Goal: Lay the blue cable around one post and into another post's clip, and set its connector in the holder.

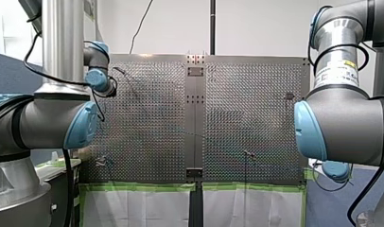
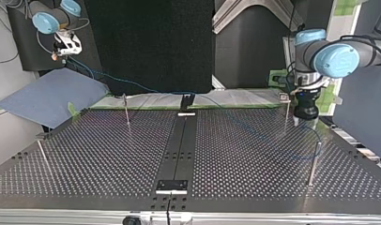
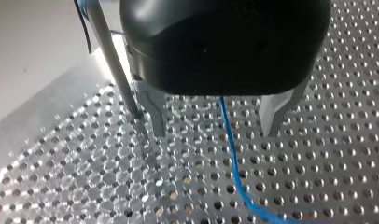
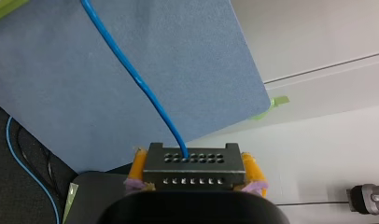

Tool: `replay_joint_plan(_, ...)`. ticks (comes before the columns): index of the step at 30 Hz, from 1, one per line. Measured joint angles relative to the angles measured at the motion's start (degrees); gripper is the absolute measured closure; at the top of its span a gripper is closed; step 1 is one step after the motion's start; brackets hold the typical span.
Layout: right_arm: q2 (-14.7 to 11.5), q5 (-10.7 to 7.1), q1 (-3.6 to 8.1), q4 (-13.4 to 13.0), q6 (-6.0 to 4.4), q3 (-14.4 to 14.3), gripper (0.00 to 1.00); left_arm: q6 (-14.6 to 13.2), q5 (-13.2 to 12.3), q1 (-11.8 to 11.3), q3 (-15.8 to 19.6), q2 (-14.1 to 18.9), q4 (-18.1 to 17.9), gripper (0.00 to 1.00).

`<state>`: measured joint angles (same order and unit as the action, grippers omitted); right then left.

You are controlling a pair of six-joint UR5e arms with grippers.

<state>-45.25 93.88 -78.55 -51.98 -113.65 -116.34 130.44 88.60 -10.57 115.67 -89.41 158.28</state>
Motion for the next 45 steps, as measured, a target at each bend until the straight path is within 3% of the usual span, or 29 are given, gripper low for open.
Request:
replay_joint_plan(8,0.00,0.00,-0.03,0.08,-0.01,0.00,1.00,-1.31,0.33,0.23,1.45,2.63,1.67,0.00)
replay_joint_plan(15,0.00,-0.13,-0.13,0.11,-0.02,0.01,1.00,-3.58,2.58,-0.19,2.31,5.72,4.52,0.00)
replay_joint_plan(23,0.01,-1.12,-0.29,0.11,-0.10,0.01,1.00,-2.69,4.06,-1.74,1.51,9.14,8.15,0.00)
replay_joint_plan(35,-0.02,-1.55,-0.54,0.18,-0.19,0.01,1.00,-3.88,5.24,-2.17,-2.79,13.03,13.64,0.00)
replay_joint_plan(45,0.00,-2.52,-0.74,0.04,0.17,0.01,1.00,-8.12,5.62,-1.27,-8.27,16.17,19.14,0.00)
